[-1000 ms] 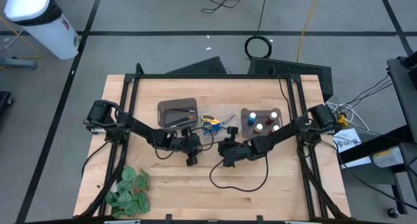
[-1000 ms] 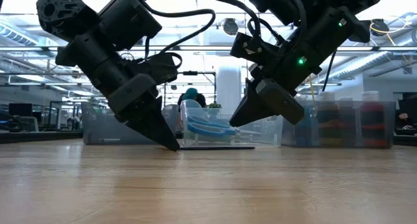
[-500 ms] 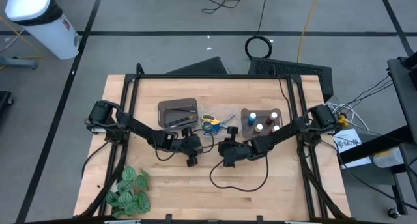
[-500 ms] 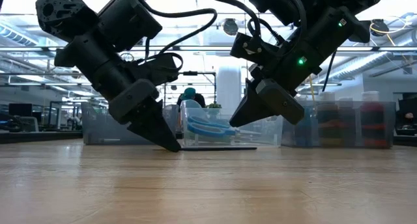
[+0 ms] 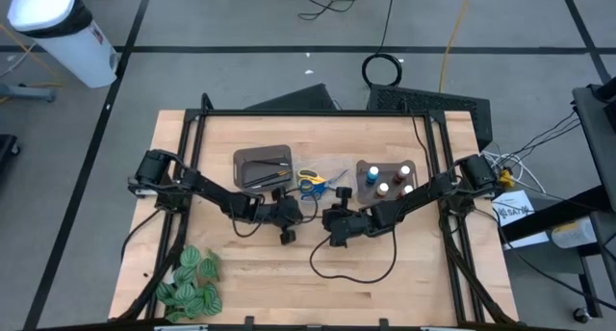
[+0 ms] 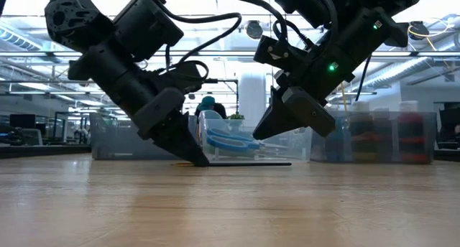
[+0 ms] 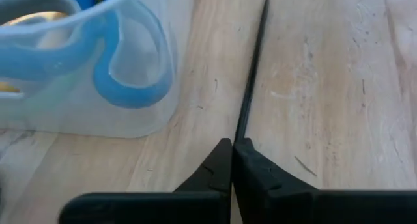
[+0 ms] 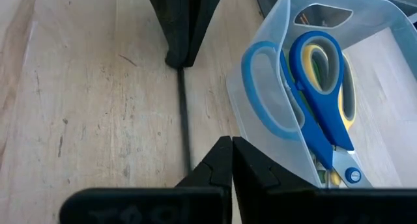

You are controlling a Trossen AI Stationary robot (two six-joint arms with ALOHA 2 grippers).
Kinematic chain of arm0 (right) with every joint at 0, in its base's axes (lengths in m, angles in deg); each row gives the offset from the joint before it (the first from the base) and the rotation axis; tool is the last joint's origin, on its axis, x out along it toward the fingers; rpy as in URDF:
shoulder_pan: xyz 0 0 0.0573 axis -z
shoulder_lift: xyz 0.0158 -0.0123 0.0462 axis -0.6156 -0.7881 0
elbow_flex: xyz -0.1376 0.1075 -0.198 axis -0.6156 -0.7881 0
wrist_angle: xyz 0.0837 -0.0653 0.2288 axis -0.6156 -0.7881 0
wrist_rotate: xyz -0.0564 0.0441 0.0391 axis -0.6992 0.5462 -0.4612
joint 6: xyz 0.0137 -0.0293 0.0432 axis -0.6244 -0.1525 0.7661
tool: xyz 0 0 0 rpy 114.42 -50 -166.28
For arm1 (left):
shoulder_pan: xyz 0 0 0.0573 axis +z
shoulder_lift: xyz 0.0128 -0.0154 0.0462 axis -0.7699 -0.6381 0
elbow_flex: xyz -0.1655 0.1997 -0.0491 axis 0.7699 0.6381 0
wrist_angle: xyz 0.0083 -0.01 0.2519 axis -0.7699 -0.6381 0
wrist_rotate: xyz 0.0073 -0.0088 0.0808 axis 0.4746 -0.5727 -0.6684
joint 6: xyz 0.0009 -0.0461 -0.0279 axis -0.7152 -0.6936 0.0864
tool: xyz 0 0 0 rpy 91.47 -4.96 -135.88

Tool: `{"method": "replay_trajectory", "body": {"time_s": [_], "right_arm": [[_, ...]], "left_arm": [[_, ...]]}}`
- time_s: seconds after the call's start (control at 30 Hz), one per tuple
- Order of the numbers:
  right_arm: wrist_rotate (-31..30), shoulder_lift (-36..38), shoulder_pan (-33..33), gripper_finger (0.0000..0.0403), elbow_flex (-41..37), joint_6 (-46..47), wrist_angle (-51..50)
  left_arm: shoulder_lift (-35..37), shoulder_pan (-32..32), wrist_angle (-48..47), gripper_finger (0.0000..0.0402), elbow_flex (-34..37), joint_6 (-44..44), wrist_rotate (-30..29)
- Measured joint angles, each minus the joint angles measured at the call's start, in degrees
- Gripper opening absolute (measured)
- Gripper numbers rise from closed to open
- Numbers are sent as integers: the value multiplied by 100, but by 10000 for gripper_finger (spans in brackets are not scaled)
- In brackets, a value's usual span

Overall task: Pick & Place Paint Supplies
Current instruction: Put the gold paint brush into the left black bin

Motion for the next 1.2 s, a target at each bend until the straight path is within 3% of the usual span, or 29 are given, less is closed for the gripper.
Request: {"method": "replay_trajectory", "body": {"time_s": [0.33, 0.57, 0.87, 1.03, 1.2], "right_arm": [[-9, 74, -34, 0, -2, 0, -33], [-26, 696, -289, 0, 0, -13, -38], [95, 1208, -594, 3, 4, 646, 92], [847, 1043, -603, 47, 2, 644, 657], [1472, 832, -595, 139, -157, 313, 1683]], "left_arm": [[172, -101, 25, 4, 20, 732, 282], [1095, -504, -592, 2, 83, 1132, 636], [2066, -1158, -1049, 1, 64, 1136, -535], [2317, -1341, -1209, 1, 57, 1092, -1077], [2447, -1371, -1301, 1, 43, 1091, -1204]]}}
